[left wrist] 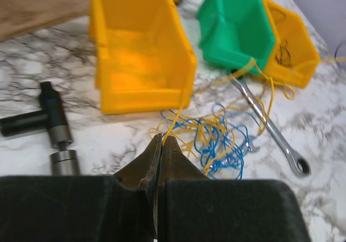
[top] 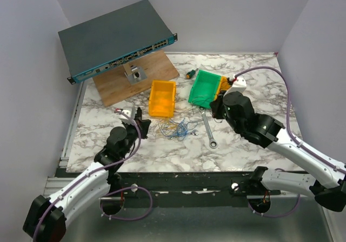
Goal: Untangle the cables
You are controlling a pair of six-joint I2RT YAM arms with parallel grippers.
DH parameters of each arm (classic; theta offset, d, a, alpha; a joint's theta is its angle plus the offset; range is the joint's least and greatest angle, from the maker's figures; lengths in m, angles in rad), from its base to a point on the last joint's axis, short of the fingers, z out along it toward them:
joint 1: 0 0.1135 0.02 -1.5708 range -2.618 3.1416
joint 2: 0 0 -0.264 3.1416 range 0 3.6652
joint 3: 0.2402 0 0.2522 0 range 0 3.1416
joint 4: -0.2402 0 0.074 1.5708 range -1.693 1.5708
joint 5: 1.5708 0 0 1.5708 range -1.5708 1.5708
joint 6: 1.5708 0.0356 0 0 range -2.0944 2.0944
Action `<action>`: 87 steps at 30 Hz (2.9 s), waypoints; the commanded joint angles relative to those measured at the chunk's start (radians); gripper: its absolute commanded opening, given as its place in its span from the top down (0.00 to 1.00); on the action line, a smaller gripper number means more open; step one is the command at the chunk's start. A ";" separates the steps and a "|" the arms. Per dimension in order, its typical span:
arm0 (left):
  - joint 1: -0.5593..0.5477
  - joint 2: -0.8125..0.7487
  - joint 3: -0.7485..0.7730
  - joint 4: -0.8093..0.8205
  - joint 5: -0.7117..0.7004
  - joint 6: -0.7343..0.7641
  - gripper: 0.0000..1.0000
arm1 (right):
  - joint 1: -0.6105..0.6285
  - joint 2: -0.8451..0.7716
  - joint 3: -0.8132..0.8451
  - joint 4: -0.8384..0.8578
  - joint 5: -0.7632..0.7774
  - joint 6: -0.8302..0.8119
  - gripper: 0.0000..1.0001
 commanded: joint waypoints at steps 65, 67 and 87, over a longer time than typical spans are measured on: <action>0.053 -0.164 -0.052 0.069 0.246 0.025 1.00 | -0.554 0.700 0.022 0.349 0.017 -0.030 0.99; 0.053 -0.168 -0.053 0.069 0.248 0.025 1.00 | -0.568 0.742 0.064 0.322 0.012 -0.025 0.99; 0.054 -0.178 -0.050 0.055 0.255 0.029 1.00 | -0.574 0.387 -0.052 0.197 0.005 -0.025 0.37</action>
